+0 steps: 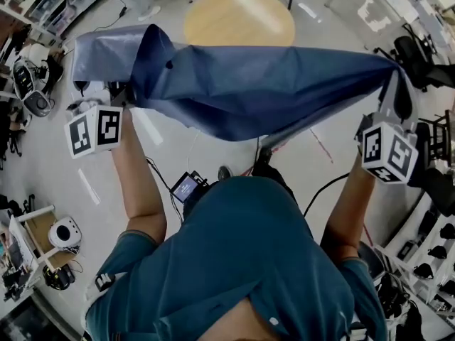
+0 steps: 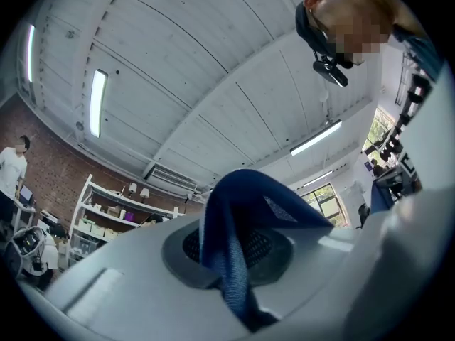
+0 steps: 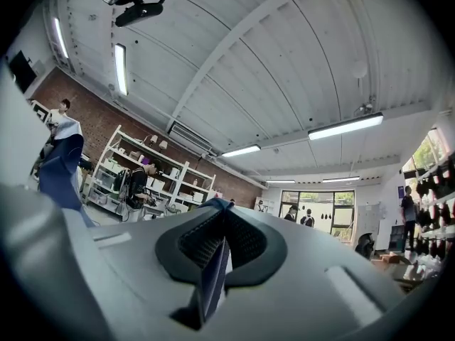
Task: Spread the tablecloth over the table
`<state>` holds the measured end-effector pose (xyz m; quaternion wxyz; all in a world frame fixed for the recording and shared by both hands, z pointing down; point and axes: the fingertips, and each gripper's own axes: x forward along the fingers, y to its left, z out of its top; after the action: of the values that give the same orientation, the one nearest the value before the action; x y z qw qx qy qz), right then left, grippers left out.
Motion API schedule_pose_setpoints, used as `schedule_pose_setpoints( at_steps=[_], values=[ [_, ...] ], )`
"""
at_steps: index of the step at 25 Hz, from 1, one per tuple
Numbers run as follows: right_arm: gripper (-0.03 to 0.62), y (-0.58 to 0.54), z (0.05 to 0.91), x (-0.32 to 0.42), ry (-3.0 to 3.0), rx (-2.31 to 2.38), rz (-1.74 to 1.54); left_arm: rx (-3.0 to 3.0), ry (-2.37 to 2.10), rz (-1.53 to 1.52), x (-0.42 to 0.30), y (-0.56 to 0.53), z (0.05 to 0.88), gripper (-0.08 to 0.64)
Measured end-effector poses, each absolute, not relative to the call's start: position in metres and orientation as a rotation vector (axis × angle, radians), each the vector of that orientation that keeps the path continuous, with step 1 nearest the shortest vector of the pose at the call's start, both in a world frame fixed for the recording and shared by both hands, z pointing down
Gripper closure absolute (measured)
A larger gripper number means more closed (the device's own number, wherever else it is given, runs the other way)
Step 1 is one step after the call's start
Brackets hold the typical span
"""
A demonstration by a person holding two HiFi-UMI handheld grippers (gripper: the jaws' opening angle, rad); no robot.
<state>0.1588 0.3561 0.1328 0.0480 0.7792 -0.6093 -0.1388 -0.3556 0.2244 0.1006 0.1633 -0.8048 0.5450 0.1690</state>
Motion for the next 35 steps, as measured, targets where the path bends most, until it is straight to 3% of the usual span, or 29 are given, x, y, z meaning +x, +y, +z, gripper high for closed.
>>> schedule_pose_setpoints(
  at_steps=[19, 35],
  values=[
    [0.578, 0.199, 0.144, 0.283, -2.148, 2.232, -0.403, -2.023, 1.783, 0.376, -0.268, 0.178, 0.078, 0.558],
    [0.578, 0.147, 0.137, 0.343, -2.207, 2.27, -0.395, -1.933, 1.773, 0.327, -0.216, 0.147, 0.045, 0.558]
  ],
)
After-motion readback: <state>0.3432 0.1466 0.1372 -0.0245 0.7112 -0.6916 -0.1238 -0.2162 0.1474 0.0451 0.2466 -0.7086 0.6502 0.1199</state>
